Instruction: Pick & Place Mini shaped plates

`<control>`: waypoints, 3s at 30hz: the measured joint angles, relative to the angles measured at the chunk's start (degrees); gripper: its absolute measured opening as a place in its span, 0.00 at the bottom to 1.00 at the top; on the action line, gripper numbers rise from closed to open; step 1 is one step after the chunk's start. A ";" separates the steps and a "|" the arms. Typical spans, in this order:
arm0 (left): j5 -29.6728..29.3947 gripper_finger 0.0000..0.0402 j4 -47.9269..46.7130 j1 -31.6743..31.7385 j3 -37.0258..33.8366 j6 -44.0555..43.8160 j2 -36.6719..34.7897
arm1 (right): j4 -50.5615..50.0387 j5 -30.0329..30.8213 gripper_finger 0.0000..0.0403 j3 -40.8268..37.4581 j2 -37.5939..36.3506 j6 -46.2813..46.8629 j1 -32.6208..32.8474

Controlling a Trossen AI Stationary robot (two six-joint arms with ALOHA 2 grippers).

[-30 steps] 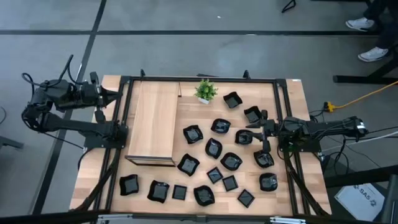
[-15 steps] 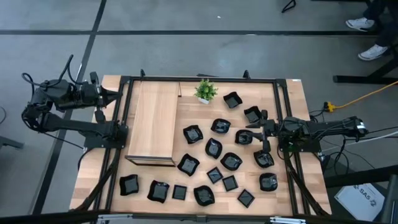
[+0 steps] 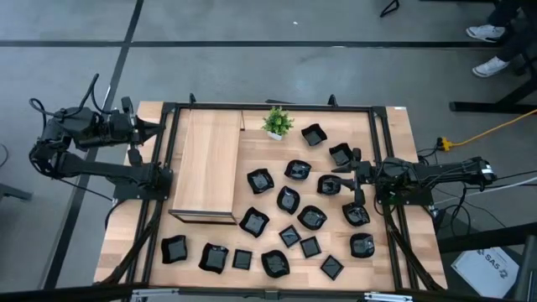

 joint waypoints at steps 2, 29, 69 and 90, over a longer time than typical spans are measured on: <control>-0.01 0.01 -0.01 -0.01 0.01 -0.01 0.00 | 0.00 -0.02 0.35 0.00 -0.02 0.00 0.00; 0.00 0.01 0.00 0.00 0.00 -0.01 0.00 | 5.59 0.00 0.35 0.02 0.00 13.69 0.00; -0.02 0.01 0.01 0.00 0.01 0.00 0.00 | -22.00 20.58 0.35 40.45 45.78 -15.21 0.04; 0.00 0.01 -0.01 -0.01 -0.01 -0.01 0.00 | -29.01 27.99 0.35 48.83 60.47 -32.93 -11.79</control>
